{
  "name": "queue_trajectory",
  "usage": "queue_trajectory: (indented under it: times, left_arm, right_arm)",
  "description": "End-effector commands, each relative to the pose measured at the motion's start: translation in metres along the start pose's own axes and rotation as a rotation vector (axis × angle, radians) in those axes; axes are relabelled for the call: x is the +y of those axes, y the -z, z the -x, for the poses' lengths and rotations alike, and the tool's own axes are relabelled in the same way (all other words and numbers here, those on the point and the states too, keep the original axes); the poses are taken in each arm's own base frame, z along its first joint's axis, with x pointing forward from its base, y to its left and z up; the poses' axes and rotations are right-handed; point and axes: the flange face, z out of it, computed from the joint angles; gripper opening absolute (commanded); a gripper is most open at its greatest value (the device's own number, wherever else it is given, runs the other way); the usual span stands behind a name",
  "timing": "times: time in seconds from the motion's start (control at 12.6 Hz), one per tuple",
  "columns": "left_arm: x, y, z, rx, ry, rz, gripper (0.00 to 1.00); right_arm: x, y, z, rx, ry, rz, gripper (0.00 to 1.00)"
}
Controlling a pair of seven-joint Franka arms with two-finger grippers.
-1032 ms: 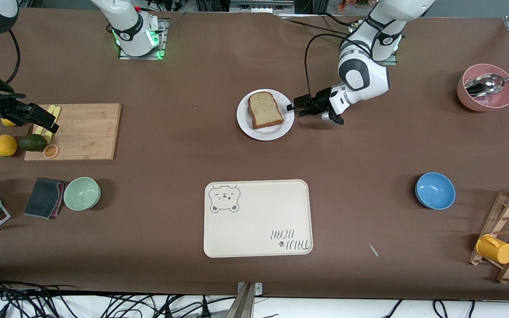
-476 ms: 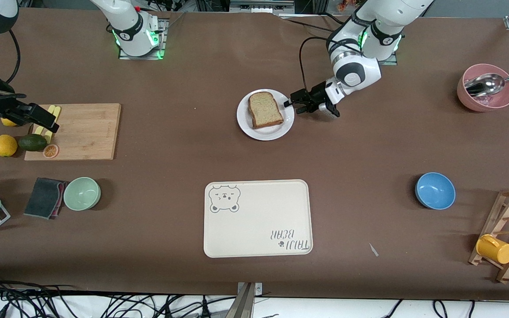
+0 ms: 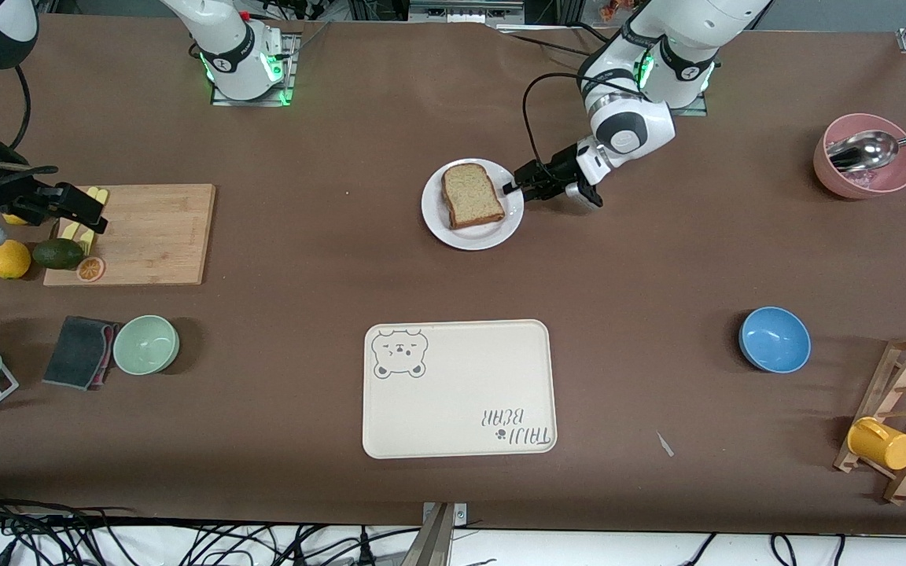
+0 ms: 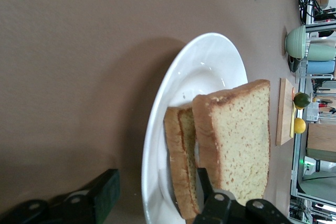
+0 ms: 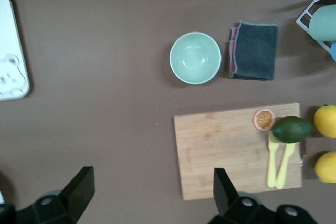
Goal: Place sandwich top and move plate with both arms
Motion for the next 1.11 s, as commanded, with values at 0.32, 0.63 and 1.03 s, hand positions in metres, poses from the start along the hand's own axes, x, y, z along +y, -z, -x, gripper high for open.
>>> queue_trajectory:
  times: [0.32, 0.63, 1.03]
  left_arm:
    - [0.008, -0.015, -0.003, 0.017, -0.013, 0.014, 0.46]
    - [0.004, -0.006, -0.016, 0.044, -0.002, 0.013, 0.51]
    - [0.000, 0.000, -0.021, 0.057, -0.001, -0.014, 0.53]
  right_arm:
    - [0.001, 0.003, 0.002, -0.014, 0.041, 0.018, 1.00]
    - [-0.003, 0.002, 0.002, -0.015, 0.047, 0.018, 1.00]
    - [-0.003, 0.000, 0.003, -0.022, 0.046, 0.014, 1.00]
